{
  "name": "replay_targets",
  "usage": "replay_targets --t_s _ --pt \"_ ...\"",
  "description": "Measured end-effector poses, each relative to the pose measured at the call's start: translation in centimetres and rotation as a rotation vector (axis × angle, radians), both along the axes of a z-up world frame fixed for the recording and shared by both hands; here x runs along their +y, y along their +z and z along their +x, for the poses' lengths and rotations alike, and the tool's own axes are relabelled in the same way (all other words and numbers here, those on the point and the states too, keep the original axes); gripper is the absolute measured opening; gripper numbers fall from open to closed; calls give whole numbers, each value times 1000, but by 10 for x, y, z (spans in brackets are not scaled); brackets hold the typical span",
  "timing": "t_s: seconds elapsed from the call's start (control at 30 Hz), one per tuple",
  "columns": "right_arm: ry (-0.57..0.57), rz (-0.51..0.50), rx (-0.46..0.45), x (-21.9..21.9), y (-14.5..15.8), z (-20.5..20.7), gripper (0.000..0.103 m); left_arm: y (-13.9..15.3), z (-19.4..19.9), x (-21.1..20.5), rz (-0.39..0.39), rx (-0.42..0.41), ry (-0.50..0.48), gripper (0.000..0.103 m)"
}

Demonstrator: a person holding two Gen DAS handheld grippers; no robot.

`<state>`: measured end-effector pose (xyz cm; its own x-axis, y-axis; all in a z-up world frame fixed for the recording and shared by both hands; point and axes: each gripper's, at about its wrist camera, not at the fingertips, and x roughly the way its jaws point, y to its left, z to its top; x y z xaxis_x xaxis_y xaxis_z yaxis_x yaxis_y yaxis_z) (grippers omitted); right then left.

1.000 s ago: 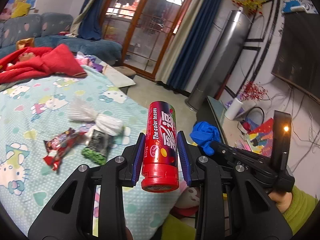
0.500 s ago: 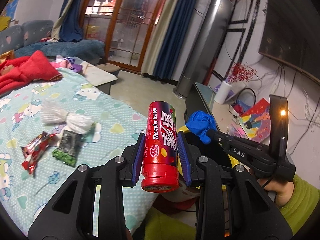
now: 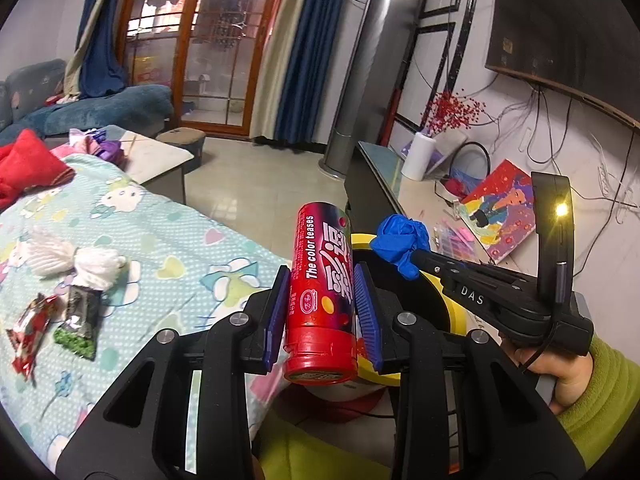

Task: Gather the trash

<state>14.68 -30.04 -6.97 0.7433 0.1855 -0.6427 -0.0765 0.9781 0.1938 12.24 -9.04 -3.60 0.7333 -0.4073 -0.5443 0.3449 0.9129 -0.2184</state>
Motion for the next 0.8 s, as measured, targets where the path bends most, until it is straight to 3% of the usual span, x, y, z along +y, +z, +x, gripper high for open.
replay_targets --t_s 0.8 --pt "-116 47 98 -53 -39 0 7 -31 34 -66 61 83 -135 26"
